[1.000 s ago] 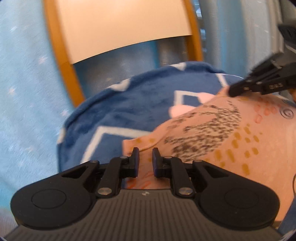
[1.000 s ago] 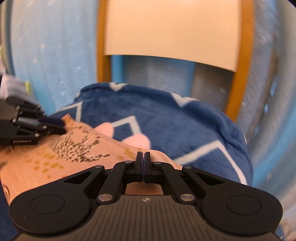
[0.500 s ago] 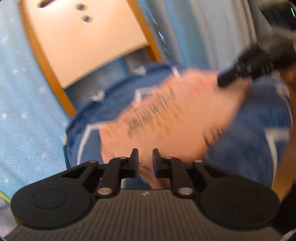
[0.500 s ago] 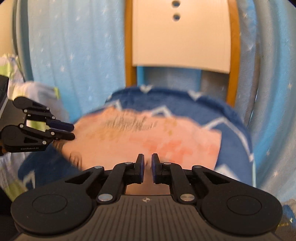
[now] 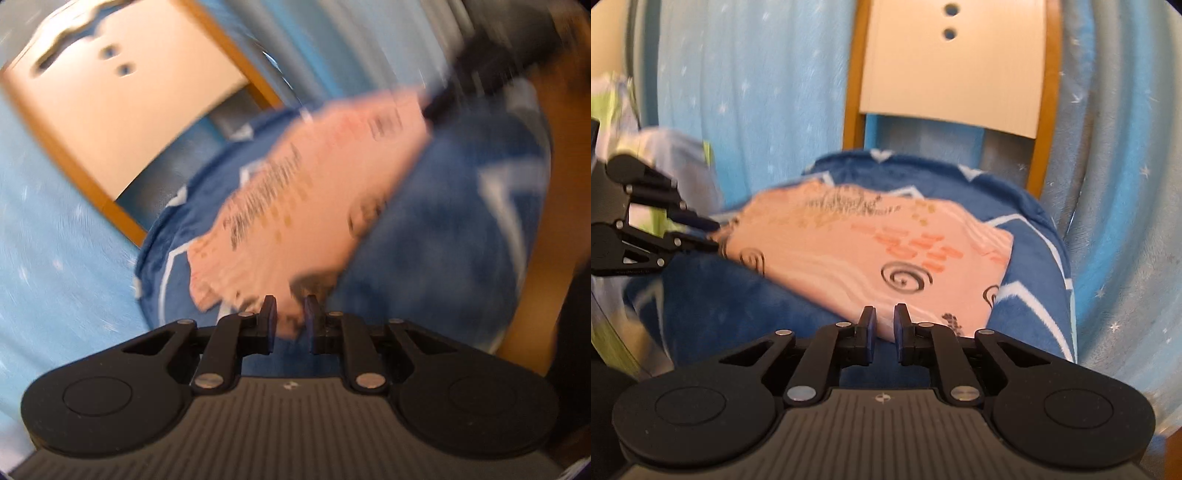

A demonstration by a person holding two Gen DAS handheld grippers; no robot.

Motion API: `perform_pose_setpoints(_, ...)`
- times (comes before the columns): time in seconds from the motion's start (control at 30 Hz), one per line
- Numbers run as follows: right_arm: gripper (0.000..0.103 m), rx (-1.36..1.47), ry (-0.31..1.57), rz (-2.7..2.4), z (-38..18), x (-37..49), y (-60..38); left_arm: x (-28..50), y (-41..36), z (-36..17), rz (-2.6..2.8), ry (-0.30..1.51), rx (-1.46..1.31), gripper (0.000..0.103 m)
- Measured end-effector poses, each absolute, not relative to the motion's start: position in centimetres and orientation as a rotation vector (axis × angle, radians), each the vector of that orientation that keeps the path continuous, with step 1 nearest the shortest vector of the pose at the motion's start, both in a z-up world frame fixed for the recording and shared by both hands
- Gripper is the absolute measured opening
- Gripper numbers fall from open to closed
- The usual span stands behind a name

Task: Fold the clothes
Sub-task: 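Grasp the pants ends with both grippers and lay them flat on the blanket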

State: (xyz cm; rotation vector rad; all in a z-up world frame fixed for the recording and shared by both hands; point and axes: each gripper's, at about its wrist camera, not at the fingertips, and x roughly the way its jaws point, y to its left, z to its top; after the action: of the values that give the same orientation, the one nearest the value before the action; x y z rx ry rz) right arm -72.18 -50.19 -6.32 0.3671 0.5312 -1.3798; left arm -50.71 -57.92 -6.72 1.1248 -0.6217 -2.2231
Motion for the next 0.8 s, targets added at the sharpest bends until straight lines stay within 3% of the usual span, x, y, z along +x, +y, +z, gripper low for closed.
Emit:
perform_pose_setpoints(0.13, 0.015, 0.321, 0.574, -1.391, -5.9, -72.1, -49.5, -50.3, -57.3, -7.0, -2.177, -0.746, 1.158, 0.015)
perform_pose_setpoints(0.2, 0.027, 0.270, 0.617, -1.380, -5.7, -71.5, -49.1, -50.2, -56.6, -7.4, -2.168, -0.853, 1.171, 0.016)
perform_pose_setpoints(0.37, 0.037, 0.098, 0.784, -1.336, -6.5, -68.9, -49.4, -51.5, -56.1, -8.9, -2.107, -1.010, 1.196, 0.021)
perform_pose_setpoints(0.43, 0.037, 0.012, 0.870, -1.318, -7.2, -67.9, -49.8, -51.9, -56.5, -9.0, -2.100, -1.000, 1.211, 0.011)
perform_pose_setpoints(0.47, 0.031, -0.035, 0.913, -1.315, -7.6, -67.6, -49.9, -51.9, -56.6, -9.0, -2.102, -0.990, 1.212, 0.011)
perform_pose_setpoints(0.5, 0.016, -0.082, 0.955, -1.311, -8.0, -67.2, -50.0, -51.6, -56.7, -8.8, -2.104, -0.983, 1.206, 0.010)
perform_pose_setpoints(0.53, 0.013, -0.090, 0.965, -1.309, -8.1, -67.3, -49.9, -51.3, -56.9, -8.7, -2.108, -0.975, 1.200, 0.010)
perform_pose_setpoints(0.6, 0.012, -0.099, 0.981, -1.306, -8.2, -67.6, -49.7, -50.6, -57.0, -8.6, -2.091, -0.981, 1.206, 0.009)
perform_pose_setpoints(0.67, 0.012, -0.109, 0.997, -1.304, -8.4, -67.9, -49.5, -50.0, -57.1, -8.9, -2.060, -0.998, 1.229, 0.000)
perform_pose_setpoints(0.8, 0.015, -0.124, 1.021, -1.306, -8.5, -68.5, -49.0, -48.6, -57.2, -8.3, -2.060, -0.952, 1.213, 0.002)
